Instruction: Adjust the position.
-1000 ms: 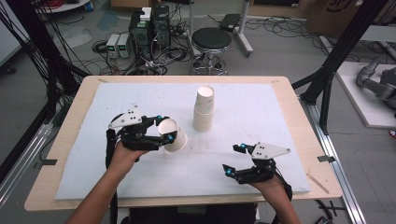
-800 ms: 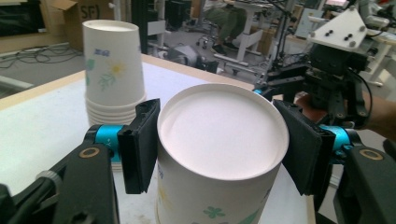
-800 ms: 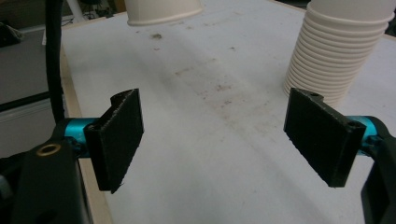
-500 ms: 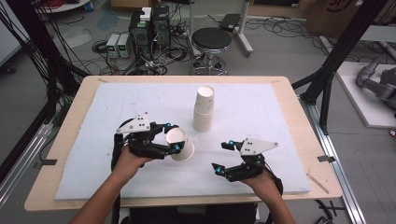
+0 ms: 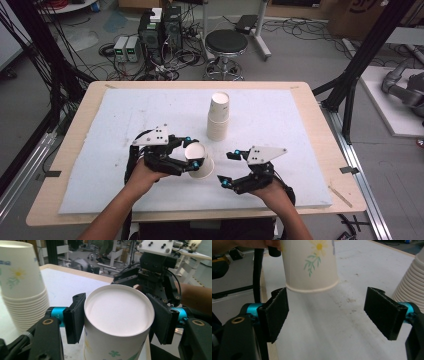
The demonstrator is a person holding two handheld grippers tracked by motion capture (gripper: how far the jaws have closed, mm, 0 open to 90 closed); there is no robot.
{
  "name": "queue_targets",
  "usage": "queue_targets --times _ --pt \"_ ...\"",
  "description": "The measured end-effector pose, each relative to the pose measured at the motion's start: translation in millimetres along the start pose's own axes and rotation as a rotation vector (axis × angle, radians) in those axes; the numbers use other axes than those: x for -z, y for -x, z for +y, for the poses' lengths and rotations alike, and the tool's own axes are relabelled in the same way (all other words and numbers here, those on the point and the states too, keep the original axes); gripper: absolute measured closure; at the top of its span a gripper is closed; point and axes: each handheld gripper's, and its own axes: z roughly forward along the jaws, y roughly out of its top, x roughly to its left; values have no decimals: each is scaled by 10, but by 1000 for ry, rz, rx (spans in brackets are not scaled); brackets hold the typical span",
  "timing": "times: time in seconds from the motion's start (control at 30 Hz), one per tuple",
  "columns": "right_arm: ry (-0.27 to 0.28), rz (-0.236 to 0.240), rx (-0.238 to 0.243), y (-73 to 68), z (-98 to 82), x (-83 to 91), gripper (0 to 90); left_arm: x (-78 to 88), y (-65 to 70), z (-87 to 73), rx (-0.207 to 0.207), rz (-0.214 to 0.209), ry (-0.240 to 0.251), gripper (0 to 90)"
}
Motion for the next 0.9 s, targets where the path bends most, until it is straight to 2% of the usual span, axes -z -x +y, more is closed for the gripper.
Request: queue_targets --times 0.03,0.2,0.23,0.27,0.33,0.4,0.43,0.53,0.57,0.8,0.83,0.87,0.9 --pt "3 14 7 -9 22 -35 203 -37 5 1 -2 -18 0 355" --pt "7 50 20 -36 77 -122 203 -100 21 -3 -4 -45 -1 355" --pt "1 71 15 -49 87 -137 204 -100 21 -3 -4 -45 -1 355" --pt "1 75 19 -54 99 -160 203 -121 27 -5 -1 -60 3 355" --pt "-1 66 33 -55 114 -189 204 -133 34 -5 0 -62 3 355" --pt "-7 81 32 -64 121 -208 204 -152 41 -6 -1 -74 1 356" --pt "-15 105 30 -76 128 -243 204 -172 49 -5 -1 -84 3 356" --pt "-17 101 28 -71 129 -272 204 -181 53 -2 1 -98 11 356" --pt "-15 116 18 -63 126 -294 207 -185 56 0 4 -106 17 356" --pt "-4 160 6 -34 121 -298 279 -196 52 -6 16 -114 22 351" --pt "-4 161 10 -31 121 -295 285 -199 53 -7 14 -116 21 339" --pt "-7 160 12 -29 122 -294 290 -210 61 -1 1 -95 4 263" --pt "-8 160 14 -29 122 -293 291 -210 61 -1 1 -95 4 192"
